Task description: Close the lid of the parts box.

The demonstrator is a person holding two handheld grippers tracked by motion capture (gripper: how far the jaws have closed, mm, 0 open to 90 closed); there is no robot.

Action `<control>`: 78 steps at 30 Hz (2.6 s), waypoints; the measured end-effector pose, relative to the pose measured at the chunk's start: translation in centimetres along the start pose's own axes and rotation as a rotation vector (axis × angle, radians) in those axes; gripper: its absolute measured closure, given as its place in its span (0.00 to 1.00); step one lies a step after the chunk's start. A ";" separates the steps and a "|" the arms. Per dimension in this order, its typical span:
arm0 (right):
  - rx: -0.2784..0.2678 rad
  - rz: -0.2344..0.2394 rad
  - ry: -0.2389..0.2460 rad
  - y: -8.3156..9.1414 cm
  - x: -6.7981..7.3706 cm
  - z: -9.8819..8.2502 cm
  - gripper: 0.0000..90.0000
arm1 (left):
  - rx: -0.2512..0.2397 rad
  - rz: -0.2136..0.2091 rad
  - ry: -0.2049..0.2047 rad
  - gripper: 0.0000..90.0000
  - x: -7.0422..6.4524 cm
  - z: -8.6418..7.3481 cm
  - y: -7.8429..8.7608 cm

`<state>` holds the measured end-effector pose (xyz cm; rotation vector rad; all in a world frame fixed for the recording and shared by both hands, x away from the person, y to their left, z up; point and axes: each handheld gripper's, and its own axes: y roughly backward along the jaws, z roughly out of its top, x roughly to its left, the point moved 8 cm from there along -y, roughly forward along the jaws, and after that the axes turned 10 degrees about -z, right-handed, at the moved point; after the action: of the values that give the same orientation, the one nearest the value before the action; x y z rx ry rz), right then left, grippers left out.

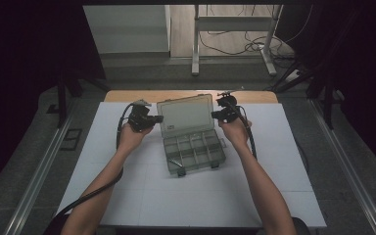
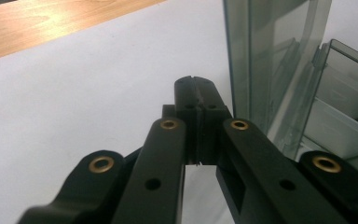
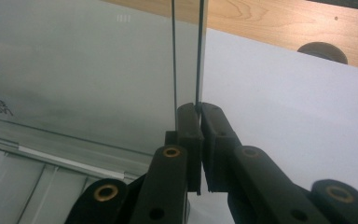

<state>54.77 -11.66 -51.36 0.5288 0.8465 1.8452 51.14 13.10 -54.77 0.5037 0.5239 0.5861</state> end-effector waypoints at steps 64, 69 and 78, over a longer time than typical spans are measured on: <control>-0.017 0.077 0.012 6.4 0.5 -5.2 0.96 | 0.026 -0.053 -0.063 1.00 -6.2 -1.9 2.5; -0.021 0.083 0.016 7.0 0.5 -5.7 0.96 | 0.023 -0.059 -0.064 1.00 -6.8 -2.0 2.8; -0.012 0.093 0.027 7.8 0.6 -6.8 0.97 | 0.024 -0.074 -0.068 1.00 -7.9 -2.4 3.0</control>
<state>45.11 -15.30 -50.02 0.5449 0.8410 1.9451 42.96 10.97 -52.37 0.5232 0.4838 0.4907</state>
